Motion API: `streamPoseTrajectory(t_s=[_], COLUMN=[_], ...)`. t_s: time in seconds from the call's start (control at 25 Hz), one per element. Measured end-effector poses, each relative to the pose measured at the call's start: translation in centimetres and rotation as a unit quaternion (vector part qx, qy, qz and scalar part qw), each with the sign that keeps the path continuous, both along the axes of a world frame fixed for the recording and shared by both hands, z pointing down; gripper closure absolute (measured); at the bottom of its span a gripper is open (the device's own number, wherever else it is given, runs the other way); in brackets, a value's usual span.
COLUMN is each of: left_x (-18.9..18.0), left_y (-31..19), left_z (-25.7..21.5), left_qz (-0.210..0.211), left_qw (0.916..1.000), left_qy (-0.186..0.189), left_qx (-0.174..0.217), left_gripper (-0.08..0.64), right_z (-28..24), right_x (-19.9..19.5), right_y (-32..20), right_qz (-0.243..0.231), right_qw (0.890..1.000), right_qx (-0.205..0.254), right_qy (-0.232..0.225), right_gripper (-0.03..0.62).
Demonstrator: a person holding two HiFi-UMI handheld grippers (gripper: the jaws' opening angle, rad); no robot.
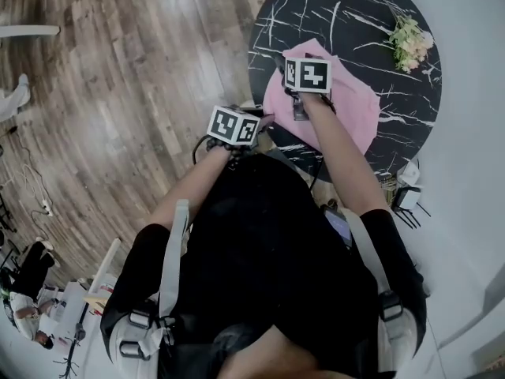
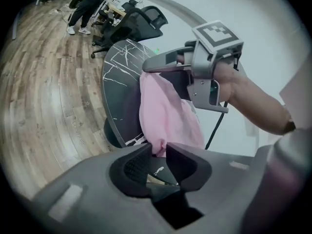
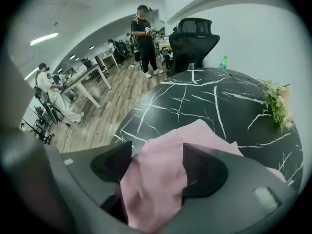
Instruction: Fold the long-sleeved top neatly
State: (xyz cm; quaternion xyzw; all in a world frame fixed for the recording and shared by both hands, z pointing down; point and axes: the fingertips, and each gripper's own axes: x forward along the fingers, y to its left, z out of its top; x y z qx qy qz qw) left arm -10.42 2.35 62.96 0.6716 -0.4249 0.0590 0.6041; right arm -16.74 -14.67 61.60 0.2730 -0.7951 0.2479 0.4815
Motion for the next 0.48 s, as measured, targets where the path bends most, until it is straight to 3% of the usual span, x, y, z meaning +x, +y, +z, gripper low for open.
streamPoseTrajectory(t_s=[0.12,0.24,0.36,0.48], left_x=[0.0,0.1,0.2,0.1], left_y=[0.1,0.2,0.0,-0.4], left_z=[0.1,0.4,0.7,0.7], left_qz=[0.019,0.031,0.038,0.039], left_qw=[0.9998,0.9995,0.9993,0.9992], left_qy=[-0.002,-0.003,-0.003,-0.002], left_qx=[0.001,0.0,0.0,0.004], left_gripper=[0.459,0.459,0.459,0.46], right_z=[1.8,2.0,2.2,2.1], right_x=[0.7,1.2,1.4,2.1], right_y=[0.1,0.2,0.1,-0.1], right_qz=[0.016,0.016,0.007,0.004], right_qw=[1.0,0.999,0.998,0.998], right_qx=[-0.002,0.033,0.07,0.069], right_qy=[0.025,0.017,-0.002,-0.001], right_gripper=[0.26,0.275,0.337,0.427])
